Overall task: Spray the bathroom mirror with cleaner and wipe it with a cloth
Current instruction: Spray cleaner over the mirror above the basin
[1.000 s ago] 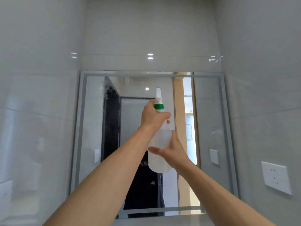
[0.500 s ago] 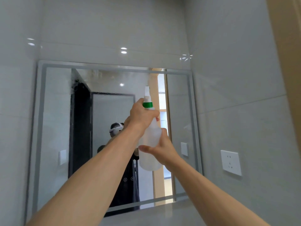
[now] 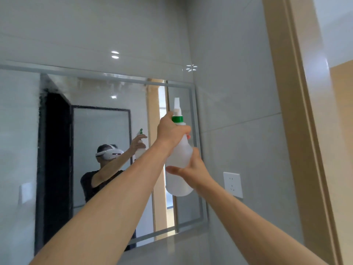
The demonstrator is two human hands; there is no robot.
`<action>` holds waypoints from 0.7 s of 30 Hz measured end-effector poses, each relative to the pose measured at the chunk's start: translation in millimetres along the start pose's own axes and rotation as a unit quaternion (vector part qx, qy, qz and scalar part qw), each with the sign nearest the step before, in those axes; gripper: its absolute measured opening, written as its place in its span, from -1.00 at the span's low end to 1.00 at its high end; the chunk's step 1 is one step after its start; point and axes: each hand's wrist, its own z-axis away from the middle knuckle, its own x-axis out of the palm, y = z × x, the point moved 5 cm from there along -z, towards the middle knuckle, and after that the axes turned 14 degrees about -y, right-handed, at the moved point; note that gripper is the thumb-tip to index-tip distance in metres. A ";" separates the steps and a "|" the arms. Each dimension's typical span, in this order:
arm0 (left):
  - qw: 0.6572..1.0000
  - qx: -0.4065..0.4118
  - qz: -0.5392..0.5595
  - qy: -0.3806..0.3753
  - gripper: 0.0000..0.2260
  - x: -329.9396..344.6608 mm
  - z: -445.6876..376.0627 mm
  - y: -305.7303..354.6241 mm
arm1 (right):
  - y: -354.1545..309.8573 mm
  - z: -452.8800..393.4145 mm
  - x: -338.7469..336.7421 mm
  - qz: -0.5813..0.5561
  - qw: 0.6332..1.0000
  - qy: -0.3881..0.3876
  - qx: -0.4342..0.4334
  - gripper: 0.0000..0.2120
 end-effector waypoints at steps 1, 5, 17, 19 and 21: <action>1.000 0.001 0.005 0.001 -0.67 5.2 -1.7 -0.1 | 1.6 2.0 -5.8 0.001 1.000 0.002 0.002 -0.27; 1.000 0.004 0.022 0.014 -0.70 22.9 -5.7 0.4 | 7.4 7.2 -22.5 0.007 1.000 0.003 0.009 -0.27; 1.000 -0.014 0.025 0.004 -0.61 28.5 6.7 -9.6 | 24.0 14.5 -16.7 0.010 1.000 -0.008 0.022 -0.28; 0.999 -0.020 0.028 0.008 -0.61 17.5 12.6 -16.6 | 22.6 12.6 -4.7 0.018 1.000 -0.018 0.017 -0.28; 0.999 -0.021 0.026 0.027 -0.64 0.0 20.2 -22.6 | 17.5 9.0 12.8 0.021 0.999 -0.035 0.007 -0.28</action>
